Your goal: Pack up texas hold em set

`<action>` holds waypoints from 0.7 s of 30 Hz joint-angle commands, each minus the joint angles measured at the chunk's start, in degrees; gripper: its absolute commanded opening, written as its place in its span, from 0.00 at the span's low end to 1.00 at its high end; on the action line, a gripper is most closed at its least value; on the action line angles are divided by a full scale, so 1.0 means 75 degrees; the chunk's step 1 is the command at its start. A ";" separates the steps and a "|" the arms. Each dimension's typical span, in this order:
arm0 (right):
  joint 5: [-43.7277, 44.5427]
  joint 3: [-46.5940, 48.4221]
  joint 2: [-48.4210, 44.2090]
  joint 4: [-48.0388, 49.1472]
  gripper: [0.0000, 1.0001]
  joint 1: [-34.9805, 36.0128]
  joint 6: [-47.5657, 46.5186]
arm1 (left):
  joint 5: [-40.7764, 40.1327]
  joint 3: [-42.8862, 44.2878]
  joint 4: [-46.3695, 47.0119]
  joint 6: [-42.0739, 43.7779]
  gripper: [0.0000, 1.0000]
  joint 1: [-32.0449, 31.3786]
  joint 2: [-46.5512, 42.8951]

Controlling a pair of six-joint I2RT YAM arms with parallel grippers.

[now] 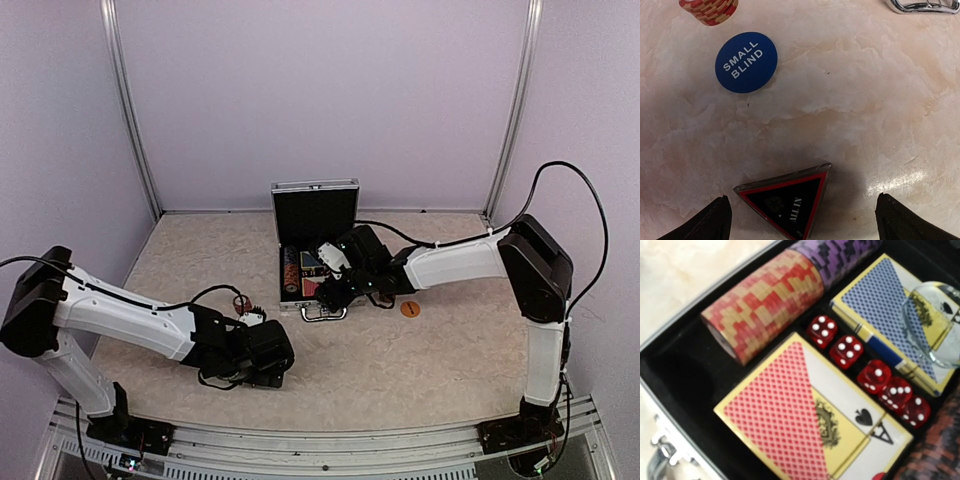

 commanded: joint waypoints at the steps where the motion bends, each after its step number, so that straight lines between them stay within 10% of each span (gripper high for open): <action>1: -0.0107 -0.0127 -0.0335 0.0220 0.84 0.0021 0.0048 | -0.0073 0.0320 -0.0538 -0.0267 0.99 -0.0044 0.0371; 21: -0.0184 -0.0166 -0.0309 0.0220 0.84 0.0019 0.0049 | 0.1041 -0.0213 0.0398 -0.0523 0.99 0.0545 0.0267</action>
